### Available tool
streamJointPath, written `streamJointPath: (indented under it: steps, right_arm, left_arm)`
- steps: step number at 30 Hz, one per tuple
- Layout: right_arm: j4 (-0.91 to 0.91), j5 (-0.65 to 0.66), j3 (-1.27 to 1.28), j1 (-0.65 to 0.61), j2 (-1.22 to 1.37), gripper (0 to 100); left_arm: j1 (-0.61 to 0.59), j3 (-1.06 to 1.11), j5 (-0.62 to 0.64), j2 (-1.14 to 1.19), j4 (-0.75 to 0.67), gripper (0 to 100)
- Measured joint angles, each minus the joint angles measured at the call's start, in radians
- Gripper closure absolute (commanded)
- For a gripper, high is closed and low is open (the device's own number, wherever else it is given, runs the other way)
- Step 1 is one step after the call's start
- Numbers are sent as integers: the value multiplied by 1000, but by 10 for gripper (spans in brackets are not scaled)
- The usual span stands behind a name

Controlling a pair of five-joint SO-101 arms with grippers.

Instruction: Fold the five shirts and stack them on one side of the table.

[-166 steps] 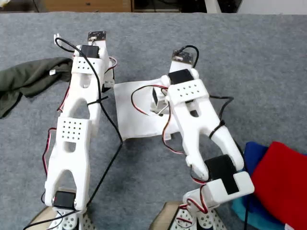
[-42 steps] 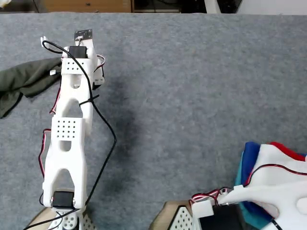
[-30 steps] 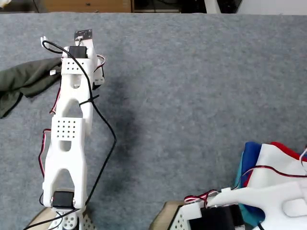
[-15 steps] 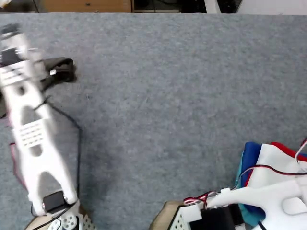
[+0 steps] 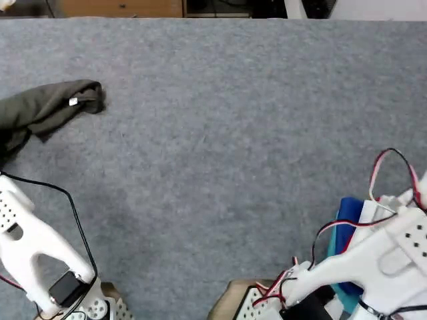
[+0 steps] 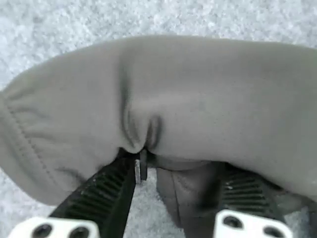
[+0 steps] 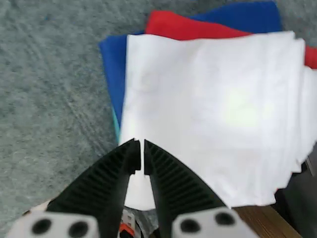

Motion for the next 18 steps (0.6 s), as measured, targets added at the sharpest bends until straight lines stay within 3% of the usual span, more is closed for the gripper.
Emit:
streamJointPath:
  steps: [3,7,15,18]
  right_arm:
    - [0,-14,0,-44,0,977]
    - [0,-17,0,-57,0,977]
    - [0,-17,17,-71,0,978]
    - [0,-17,71,-98,-6,978]
  left_arm:
    - [0,-2,2,21,-20,974]
    - [0,-3,-35,26,-23,982]
    - [25,-107,-57,-74,262,981]
    - [66,-107,-57,-166,296,981]
